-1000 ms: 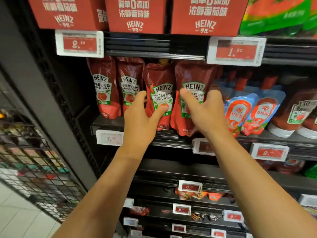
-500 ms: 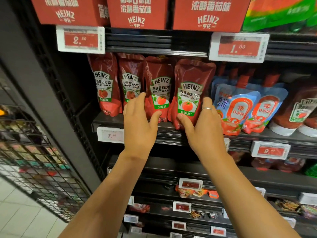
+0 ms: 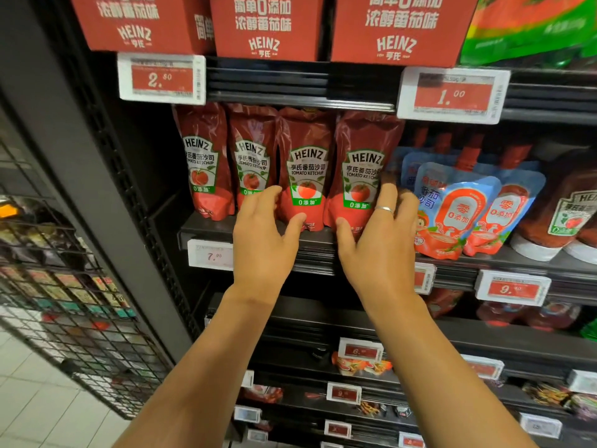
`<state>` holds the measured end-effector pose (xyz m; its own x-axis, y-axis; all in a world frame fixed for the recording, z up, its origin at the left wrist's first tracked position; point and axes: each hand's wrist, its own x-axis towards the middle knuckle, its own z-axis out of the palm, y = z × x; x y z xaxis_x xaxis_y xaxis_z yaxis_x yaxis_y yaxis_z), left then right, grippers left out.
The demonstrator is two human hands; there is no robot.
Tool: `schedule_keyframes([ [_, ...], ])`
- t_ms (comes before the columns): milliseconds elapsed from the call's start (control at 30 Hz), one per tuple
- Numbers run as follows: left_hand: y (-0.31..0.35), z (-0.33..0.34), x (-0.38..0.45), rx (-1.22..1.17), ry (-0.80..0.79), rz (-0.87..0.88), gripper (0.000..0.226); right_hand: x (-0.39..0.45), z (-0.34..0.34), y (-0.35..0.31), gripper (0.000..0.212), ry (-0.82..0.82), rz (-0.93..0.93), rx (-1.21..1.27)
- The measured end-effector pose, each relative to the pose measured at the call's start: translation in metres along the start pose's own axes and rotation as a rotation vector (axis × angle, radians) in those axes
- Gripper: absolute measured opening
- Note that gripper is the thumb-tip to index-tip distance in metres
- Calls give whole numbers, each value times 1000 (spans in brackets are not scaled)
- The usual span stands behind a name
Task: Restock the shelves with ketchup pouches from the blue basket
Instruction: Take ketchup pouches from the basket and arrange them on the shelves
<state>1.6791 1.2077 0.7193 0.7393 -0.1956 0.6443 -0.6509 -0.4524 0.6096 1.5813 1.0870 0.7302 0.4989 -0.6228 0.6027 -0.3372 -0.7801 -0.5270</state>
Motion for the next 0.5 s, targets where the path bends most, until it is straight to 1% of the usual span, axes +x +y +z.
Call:
schedule_keyframes([
  [67,-8,-8,3,80,133,-11,71,-4,1,-2,79,20,-13,36],
  [100,-11,-12,6,109,195,-51,84,-4,3,-4,84,23,-5,57],
  [133,-14,-16,10,135,226,-107,100,-4,6,-6,91,16,10,63],
  [167,-18,-18,14,160,216,-166,115,-3,9,-9,97,1,32,51],
  [233,-23,-19,19,177,131,-262,133,0,16,-14,104,-18,71,0],
  [300,-26,-18,21,153,79,-288,137,3,20,-16,102,-6,92,-38],
  [500,-34,-15,17,194,91,-221,129,8,29,-13,96,8,114,-107],
])
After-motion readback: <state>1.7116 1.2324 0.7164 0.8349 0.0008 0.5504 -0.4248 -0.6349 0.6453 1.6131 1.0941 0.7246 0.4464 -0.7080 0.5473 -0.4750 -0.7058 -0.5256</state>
